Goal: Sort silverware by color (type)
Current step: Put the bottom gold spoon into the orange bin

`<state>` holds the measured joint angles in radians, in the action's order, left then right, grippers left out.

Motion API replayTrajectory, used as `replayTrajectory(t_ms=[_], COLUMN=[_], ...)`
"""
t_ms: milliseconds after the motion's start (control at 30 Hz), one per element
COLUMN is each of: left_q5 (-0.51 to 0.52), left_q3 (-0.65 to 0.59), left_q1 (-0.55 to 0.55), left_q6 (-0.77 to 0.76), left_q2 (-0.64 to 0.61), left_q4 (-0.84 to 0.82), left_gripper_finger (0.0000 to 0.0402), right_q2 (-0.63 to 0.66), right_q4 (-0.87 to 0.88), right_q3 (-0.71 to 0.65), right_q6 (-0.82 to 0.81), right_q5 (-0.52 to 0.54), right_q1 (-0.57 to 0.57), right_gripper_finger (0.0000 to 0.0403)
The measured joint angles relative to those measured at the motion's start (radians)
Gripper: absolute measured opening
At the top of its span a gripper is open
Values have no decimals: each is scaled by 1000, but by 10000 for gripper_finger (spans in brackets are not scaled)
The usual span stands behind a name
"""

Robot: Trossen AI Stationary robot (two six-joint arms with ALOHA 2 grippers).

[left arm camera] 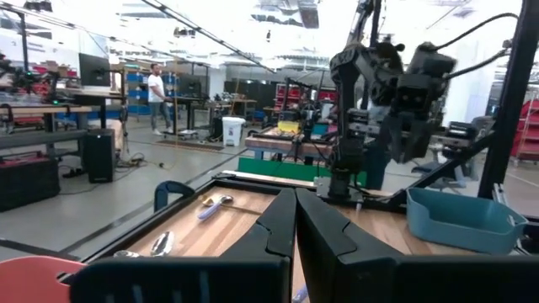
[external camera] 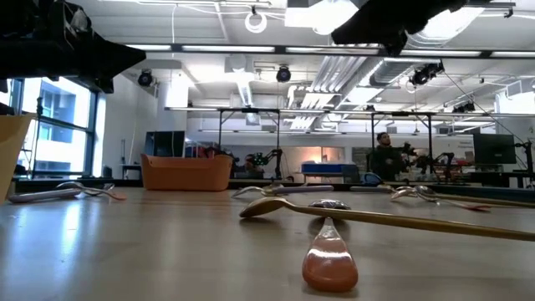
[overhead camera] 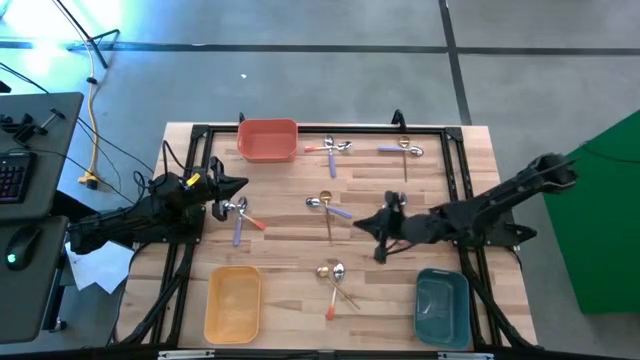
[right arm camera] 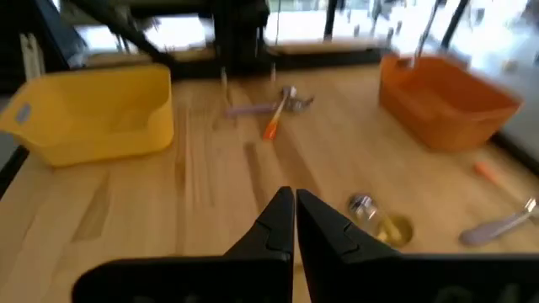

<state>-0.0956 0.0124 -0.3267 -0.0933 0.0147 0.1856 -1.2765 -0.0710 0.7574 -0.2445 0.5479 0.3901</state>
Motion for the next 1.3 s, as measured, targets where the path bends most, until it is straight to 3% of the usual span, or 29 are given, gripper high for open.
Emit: replayTrajectory(t_ms=[133,267,500,667,1300], left_q5=[0,0,1,1,2], left_q3=[0,0,0,0,0], left_q1=[0,0,0,0,0], left_q6=[18,44,45,45,87], left_q2=[0,0,0,0,0], left_q4=[0,-3,-2,-2,-2], left_gripper_finger=[3,3,3,3,3], right_q2=[-128,-253,-423,-480,-493], right_q4=[179,291,410,426,456], right_q3=[162,292,458,516,524], right_q6=[-99,-177,-311,-387,-564], right_q5=[-12,-70,-100,-139,-264], right_q1=[25,60,101,111,143], right_gripper_finger=[10,47,133,166,138])
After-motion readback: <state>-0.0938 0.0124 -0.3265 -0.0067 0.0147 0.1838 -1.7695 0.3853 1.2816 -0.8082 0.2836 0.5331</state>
